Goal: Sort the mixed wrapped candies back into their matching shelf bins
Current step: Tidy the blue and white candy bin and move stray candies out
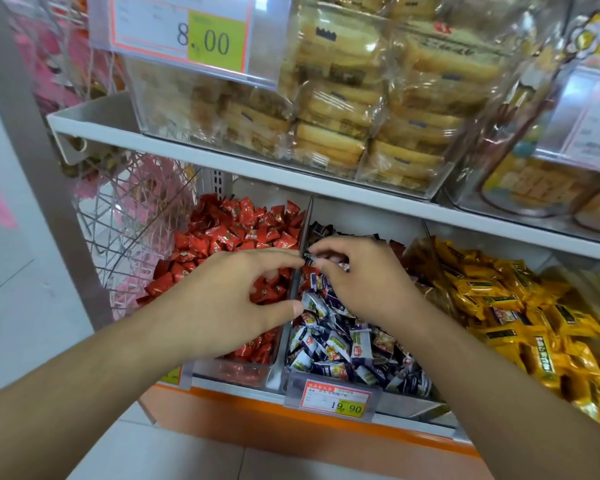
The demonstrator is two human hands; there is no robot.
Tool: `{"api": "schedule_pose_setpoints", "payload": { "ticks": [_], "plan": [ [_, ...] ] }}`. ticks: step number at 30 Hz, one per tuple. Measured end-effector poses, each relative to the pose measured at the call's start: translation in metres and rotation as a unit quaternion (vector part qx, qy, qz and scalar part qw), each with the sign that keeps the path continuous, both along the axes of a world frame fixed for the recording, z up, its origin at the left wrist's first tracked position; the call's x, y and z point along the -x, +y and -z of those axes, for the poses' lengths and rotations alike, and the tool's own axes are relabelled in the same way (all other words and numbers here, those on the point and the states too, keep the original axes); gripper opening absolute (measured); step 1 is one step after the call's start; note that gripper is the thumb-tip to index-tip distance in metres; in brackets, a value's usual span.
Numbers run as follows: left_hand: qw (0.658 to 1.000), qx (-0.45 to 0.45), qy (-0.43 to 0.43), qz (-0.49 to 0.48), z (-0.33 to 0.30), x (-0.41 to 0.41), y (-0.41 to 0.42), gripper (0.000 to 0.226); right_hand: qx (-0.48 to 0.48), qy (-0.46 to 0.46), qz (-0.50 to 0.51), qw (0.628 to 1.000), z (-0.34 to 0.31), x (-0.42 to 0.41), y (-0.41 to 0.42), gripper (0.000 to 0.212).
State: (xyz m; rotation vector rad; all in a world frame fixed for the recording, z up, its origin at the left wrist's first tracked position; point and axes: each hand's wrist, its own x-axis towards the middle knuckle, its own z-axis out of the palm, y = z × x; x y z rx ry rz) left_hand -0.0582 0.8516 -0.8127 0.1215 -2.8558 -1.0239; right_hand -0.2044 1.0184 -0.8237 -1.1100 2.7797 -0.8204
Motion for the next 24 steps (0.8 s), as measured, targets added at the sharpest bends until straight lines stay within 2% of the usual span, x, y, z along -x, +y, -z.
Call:
{"api": "schedule_pose_setpoints", "payload": {
  "ticks": [8, 13, 17, 21, 24],
  "plan": [
    [1.000, -0.001, -0.003, -0.009, 0.000, 0.000, -0.002, 0.060, -0.058, -0.073, 0.012, 0.996, 0.005, 0.004, -0.007, 0.033],
    [1.000, -0.001, -0.004, -0.010, 0.001, -0.001, -0.003, 0.061, -0.067, -0.026, 0.004, 0.997, 0.007, 0.005, -0.009, 0.026],
    [1.000, 0.005, -0.002, -0.008, -0.001, -0.001, -0.001, 0.060, -0.030, 0.002, 0.007, 1.000, 0.007, 0.004, -0.004, 0.010],
    [1.000, 0.005, 0.003, -0.016, 0.000, -0.001, -0.002, 0.059, 0.045, -0.013, 0.048, 0.998, -0.005, 0.002, 0.008, 0.013],
    [0.999, -0.001, 0.024, -0.033, -0.001, -0.001, -0.001, 0.055, 0.117, -0.065, 0.058, 0.989, -0.024, -0.004, 0.017, 0.013]
  ]
}}
